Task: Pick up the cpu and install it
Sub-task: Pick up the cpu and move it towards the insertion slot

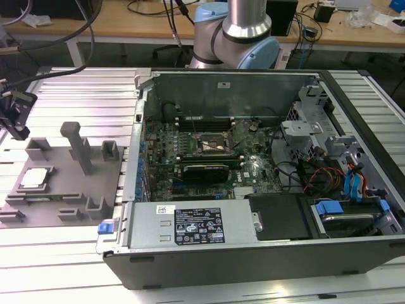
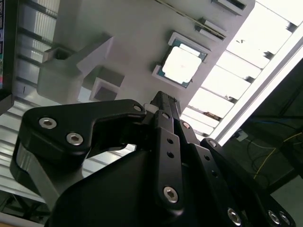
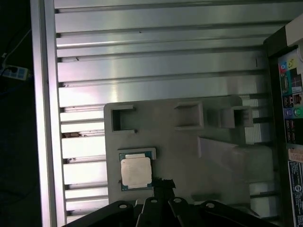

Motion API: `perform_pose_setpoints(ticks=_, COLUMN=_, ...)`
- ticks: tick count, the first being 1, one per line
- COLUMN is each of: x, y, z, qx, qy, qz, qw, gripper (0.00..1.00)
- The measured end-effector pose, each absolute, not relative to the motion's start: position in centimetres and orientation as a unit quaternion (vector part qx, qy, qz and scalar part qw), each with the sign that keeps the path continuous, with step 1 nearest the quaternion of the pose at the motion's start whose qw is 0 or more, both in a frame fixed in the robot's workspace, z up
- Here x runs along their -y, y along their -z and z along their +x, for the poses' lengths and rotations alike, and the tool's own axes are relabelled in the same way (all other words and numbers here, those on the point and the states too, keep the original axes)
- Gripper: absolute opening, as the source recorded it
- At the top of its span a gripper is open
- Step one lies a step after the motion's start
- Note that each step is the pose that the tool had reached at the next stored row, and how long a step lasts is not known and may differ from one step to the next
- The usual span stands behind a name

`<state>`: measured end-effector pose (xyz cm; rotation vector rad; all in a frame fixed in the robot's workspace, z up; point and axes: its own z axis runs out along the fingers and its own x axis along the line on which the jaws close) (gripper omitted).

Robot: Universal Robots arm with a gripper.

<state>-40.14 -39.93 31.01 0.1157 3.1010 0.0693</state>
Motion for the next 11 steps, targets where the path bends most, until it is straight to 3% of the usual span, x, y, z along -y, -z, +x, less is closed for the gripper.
perform_pose_setpoints(ticks=11, x=39.93, y=-30.25, z=-41.23, qx=-0.999, qy=-0.022, qz=0.037, qw=0.02, gripper=0.11)
